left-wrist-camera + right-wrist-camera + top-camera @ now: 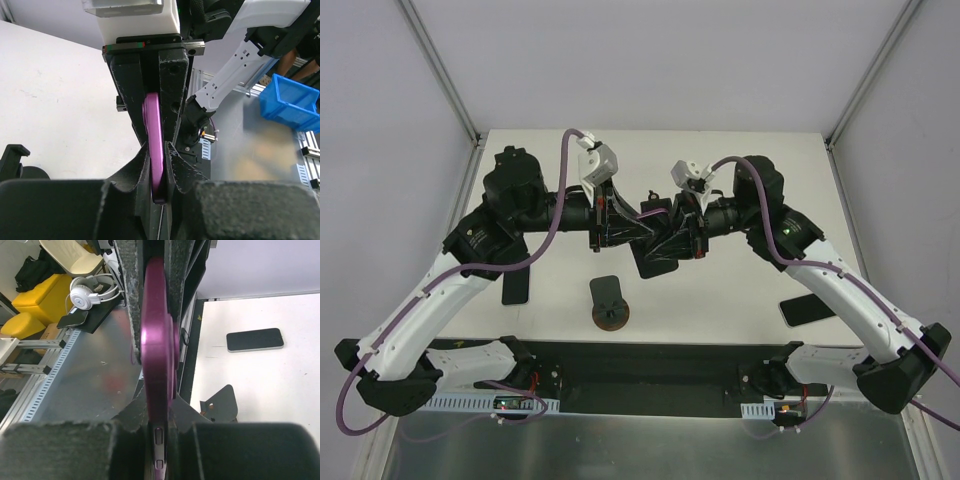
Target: Place the phone on the phone stand
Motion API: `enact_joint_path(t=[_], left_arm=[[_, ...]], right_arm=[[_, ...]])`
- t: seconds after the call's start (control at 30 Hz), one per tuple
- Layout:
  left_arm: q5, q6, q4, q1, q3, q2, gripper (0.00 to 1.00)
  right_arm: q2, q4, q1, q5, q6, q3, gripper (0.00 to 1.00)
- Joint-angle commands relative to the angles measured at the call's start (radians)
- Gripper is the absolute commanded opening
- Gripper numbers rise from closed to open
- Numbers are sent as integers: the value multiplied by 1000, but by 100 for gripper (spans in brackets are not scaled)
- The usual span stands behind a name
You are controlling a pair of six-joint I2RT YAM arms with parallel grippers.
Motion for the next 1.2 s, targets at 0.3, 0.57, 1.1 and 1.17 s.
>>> enact_joint_path(t=[0.3, 0.57, 1.1, 1.17], left_arm=[[-406, -22, -11, -15, -42, -74, 0], [-845, -96, -72, -15, -215, -293, 0], [-857, -122, -72, -15, -364, -395, 0], [-870, -117, -70, -15, -346, -372, 0]], right_arm=[[-42, -116, -9, 406, -95, 72, 81], [10, -89, -12, 1293, 139, 110, 96], [125, 518, -11, 1331, 52, -345, 44], [150, 522, -11, 1332, 50, -343, 43]])
